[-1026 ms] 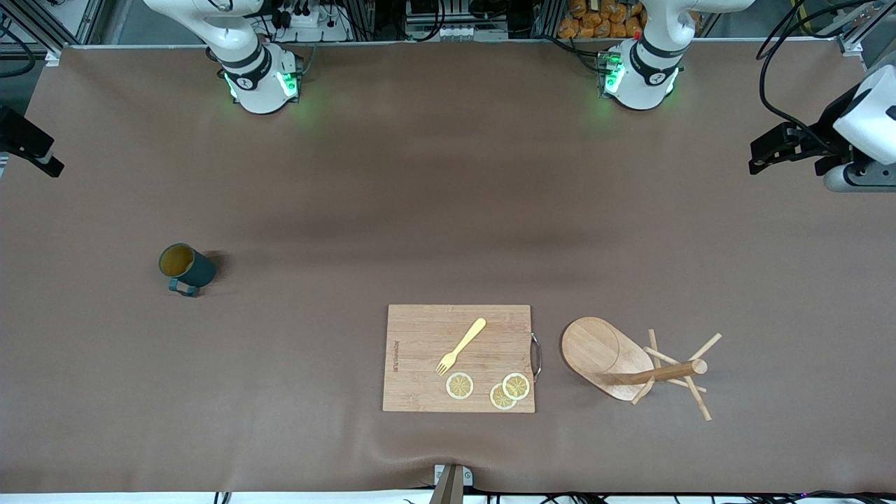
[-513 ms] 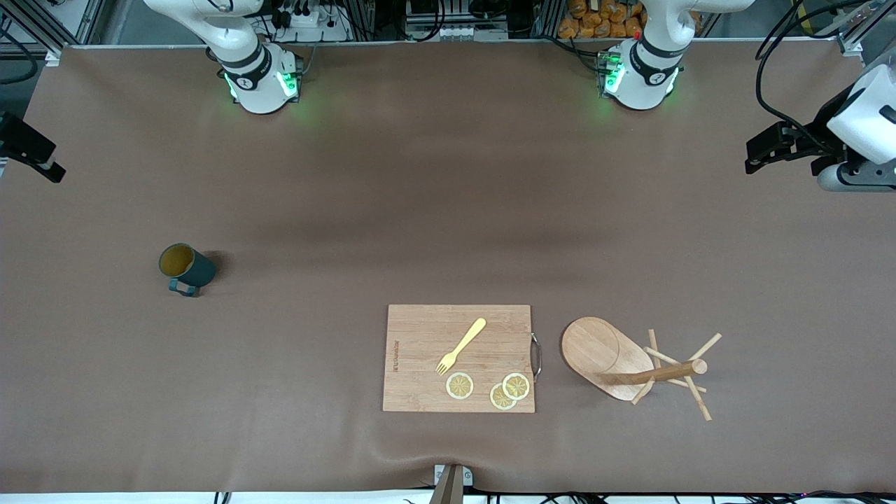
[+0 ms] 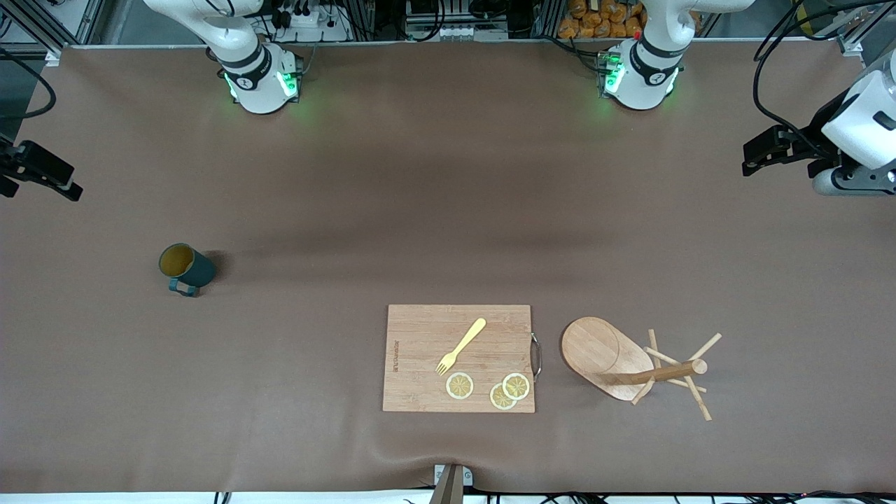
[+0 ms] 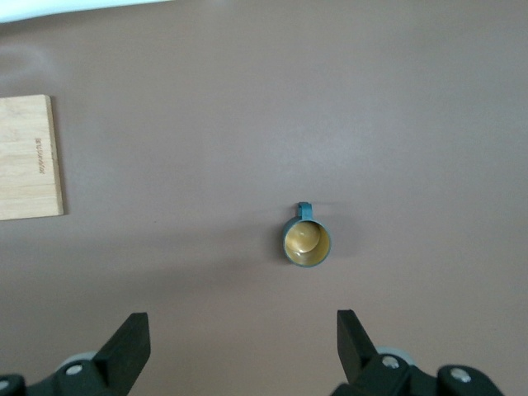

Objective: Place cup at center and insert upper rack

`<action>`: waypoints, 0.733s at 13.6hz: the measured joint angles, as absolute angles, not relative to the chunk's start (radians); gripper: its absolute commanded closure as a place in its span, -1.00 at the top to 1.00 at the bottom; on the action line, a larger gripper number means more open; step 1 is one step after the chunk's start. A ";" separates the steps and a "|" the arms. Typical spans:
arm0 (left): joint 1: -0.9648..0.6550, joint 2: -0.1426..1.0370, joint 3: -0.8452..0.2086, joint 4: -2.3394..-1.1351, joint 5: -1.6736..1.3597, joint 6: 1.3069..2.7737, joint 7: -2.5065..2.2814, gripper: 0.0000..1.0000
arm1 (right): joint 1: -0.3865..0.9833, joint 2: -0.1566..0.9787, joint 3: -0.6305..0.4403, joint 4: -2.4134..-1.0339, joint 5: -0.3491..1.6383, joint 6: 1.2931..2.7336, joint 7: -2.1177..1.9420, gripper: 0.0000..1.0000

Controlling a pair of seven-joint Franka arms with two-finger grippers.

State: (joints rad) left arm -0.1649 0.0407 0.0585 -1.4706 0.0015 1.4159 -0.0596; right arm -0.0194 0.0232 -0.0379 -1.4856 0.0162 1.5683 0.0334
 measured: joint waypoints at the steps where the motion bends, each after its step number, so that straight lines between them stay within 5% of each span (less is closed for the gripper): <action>1: -0.165 0.041 0.058 -1.471 0.001 1.416 -0.060 1.00 | -0.020 0.040 -0.039 -1.486 0.016 1.568 0.033 1.00; 10: -0.166 0.042 0.058 -1.471 0.001 1.417 -0.060 1.00 | -0.019 0.230 -0.037 -1.488 0.015 1.606 0.033 1.00</action>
